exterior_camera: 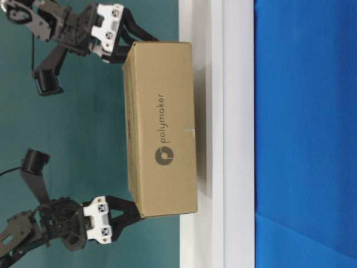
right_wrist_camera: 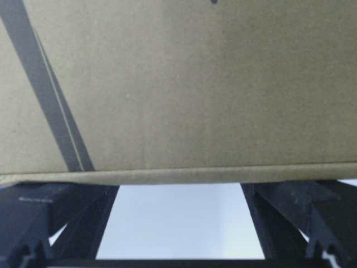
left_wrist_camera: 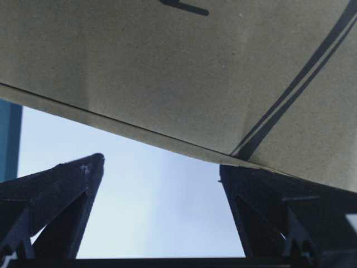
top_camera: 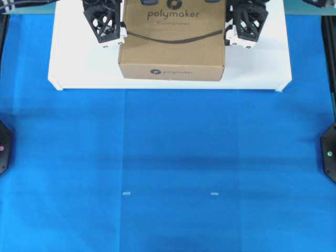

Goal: Place the cardboard box on the stand after clamping it between your arms.
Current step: 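Lower the box onto the white stand with both grippers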

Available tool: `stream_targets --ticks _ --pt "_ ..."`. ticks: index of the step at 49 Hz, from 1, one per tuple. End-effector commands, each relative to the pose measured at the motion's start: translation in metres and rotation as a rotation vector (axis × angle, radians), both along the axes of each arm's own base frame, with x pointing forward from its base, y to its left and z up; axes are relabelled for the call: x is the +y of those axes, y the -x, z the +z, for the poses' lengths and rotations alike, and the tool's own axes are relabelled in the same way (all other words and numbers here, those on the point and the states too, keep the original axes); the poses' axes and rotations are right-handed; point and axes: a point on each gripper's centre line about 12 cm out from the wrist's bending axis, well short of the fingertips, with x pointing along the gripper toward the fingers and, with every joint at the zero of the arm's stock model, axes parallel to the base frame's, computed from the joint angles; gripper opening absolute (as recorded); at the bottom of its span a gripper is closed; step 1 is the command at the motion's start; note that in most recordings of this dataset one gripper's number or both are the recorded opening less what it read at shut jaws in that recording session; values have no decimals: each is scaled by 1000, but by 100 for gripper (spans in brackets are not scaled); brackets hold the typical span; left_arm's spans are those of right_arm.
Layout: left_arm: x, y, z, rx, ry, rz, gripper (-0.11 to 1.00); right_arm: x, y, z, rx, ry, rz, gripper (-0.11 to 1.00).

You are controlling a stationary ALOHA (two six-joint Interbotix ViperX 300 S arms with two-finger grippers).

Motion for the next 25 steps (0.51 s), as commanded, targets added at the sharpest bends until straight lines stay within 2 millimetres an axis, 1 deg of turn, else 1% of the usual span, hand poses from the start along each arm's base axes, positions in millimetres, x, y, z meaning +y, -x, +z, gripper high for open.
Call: stream_targets --ticks 1,5,11,17,25 --pt "-4 -35 56 -229 -91 -26 83 7 -38 47 -192 15 13 96" --pt "0 -35 51 -221 -87 -18 83 3 -41 41 -188 10 22 96" --pt "6 -35 46 -219 -87 -8 83 -6 -41 24 -160 -2 20 96" --pt "12 -33 40 -212 -85 3 83 -12 -39 15 -145 -8 12 96" --pt "21 -23 21 -177 -66 31 83 -25 -28 8 -129 8 10 96"
